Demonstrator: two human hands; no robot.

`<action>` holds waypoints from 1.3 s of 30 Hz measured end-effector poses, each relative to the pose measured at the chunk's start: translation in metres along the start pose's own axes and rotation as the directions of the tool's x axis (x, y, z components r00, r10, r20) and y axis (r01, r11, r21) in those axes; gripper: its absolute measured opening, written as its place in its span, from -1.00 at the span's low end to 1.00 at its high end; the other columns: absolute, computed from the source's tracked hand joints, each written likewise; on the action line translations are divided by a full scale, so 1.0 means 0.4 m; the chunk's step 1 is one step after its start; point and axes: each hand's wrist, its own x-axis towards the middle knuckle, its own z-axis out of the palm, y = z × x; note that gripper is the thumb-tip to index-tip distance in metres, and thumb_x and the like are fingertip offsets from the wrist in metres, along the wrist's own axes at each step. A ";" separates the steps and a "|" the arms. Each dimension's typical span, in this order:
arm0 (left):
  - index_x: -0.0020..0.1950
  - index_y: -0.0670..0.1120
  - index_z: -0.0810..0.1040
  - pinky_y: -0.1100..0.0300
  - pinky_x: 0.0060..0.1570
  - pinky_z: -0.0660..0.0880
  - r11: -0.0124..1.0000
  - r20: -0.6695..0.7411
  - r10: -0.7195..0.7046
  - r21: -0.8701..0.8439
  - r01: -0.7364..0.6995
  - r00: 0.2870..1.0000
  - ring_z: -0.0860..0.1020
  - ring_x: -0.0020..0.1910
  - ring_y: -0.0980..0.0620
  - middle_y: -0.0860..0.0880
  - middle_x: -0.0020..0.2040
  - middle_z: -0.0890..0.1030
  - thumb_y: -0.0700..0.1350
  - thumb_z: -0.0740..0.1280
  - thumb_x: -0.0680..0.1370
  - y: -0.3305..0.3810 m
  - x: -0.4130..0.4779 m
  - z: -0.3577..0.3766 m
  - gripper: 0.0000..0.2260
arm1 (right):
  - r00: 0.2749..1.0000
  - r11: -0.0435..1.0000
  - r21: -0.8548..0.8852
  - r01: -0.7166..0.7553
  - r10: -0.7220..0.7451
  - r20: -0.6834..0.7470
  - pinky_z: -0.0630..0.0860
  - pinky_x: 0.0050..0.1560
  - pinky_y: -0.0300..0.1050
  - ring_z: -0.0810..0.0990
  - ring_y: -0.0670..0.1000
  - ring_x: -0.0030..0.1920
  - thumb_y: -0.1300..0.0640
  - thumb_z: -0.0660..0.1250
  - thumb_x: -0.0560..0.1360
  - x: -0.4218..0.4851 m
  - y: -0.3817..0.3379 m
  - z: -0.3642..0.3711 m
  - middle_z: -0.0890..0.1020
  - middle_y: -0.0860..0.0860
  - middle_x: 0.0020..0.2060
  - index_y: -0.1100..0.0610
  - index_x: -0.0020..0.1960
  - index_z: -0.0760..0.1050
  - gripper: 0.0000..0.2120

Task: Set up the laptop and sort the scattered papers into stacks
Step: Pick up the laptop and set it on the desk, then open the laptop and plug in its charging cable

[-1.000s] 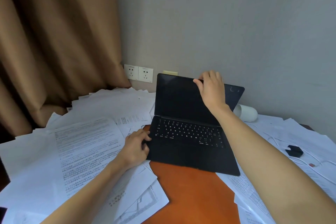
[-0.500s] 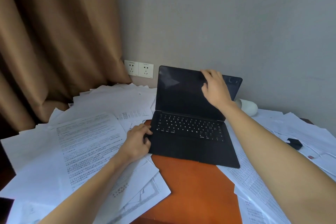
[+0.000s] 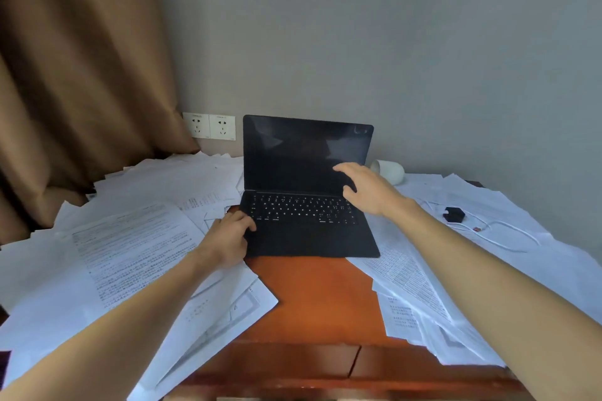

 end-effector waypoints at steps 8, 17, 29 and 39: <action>0.46 0.01 0.47 0.03 0.48 0.26 0.995 -0.022 0.099 0.000 -0.099 0.995 0.38 0.46 -0.05 0.00 0.48 0.45 -0.19 0.24 0.65 0.131 0.000 -0.005 -0.62 | 0.995 0.995 0.007 -0.096 0.096 0.027 0.30 0.45 -0.03 0.34 0.06 0.49 0.17 0.24 0.62 -0.178 0.064 0.001 0.36 0.01 0.52 0.04 0.56 0.29 -0.49; 0.49 -0.03 0.46 0.07 0.51 0.19 0.962 0.006 0.271 -0.015 -0.271 0.963 0.37 0.47 -0.03 0.00 0.50 0.44 -0.22 0.23 0.65 0.326 0.124 0.038 -0.60 | 0.967 0.966 0.036 -0.255 0.254 0.020 0.31 0.47 0.01 0.36 0.08 0.47 0.15 0.25 0.64 -0.272 0.258 0.003 0.38 0.00 0.51 0.03 0.55 0.30 -0.51; 0.44 -0.09 0.51 0.03 0.45 0.32 0.871 0.084 0.485 -0.131 -0.473 0.870 0.45 0.42 -0.07 -0.03 0.45 0.52 -0.25 0.25 0.59 0.566 0.442 0.231 -0.60 | 0.906 0.901 -0.098 -0.422 0.416 -0.080 0.10 0.49 0.01 0.23 0.12 0.53 0.22 0.30 0.55 -0.256 0.568 0.030 0.33 0.07 0.51 0.08 0.52 0.36 -0.47; 0.43 -0.11 0.49 -0.03 0.37 0.33 0.836 0.111 0.537 -0.202 -0.510 0.836 0.45 0.35 -0.13 -0.07 0.40 0.52 -0.18 0.24 0.63 0.659 0.465 0.308 -0.64 | 0.862 0.870 0.051 -0.490 0.492 -0.121 0.44 0.27 0.12 0.47 0.19 0.22 0.24 0.35 0.58 -0.276 0.612 0.042 0.47 0.12 0.22 0.07 0.36 0.47 -0.64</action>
